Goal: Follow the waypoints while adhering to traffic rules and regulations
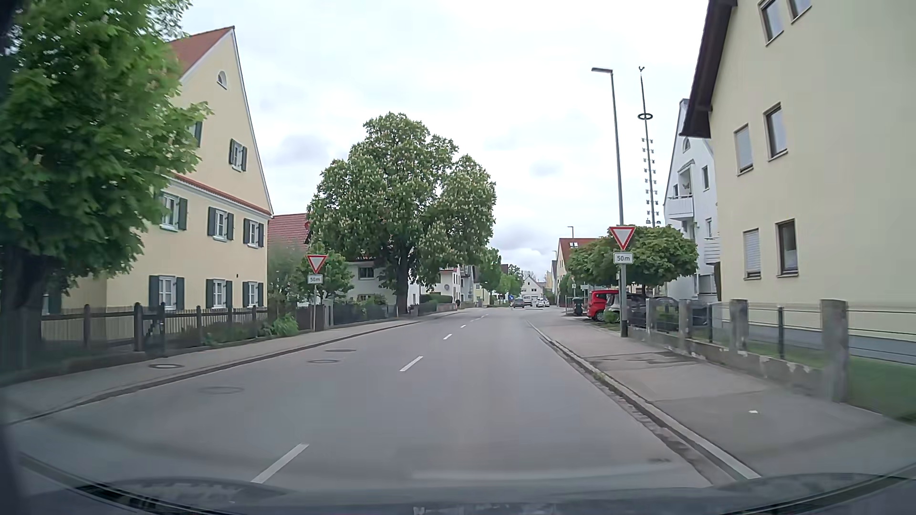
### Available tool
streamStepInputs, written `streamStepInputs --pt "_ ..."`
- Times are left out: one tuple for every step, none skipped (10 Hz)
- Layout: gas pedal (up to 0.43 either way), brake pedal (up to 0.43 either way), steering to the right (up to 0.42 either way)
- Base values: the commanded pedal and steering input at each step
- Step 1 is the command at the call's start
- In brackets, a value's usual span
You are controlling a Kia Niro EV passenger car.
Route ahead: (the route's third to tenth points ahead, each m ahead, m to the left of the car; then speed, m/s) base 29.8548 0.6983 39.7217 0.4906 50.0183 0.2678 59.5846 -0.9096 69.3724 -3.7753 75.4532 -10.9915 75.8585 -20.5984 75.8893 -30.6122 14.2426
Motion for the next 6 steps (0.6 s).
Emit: streamStepInputs --pt "0.02 0.012 0.005" --pt "0.0 0.006 0.005" --pt "0.0 0.006 0.005" --pt "0.0 0.006 0.005" --pt "0.0 0.006 0.002" --pt "0.0 0.006 0.0"
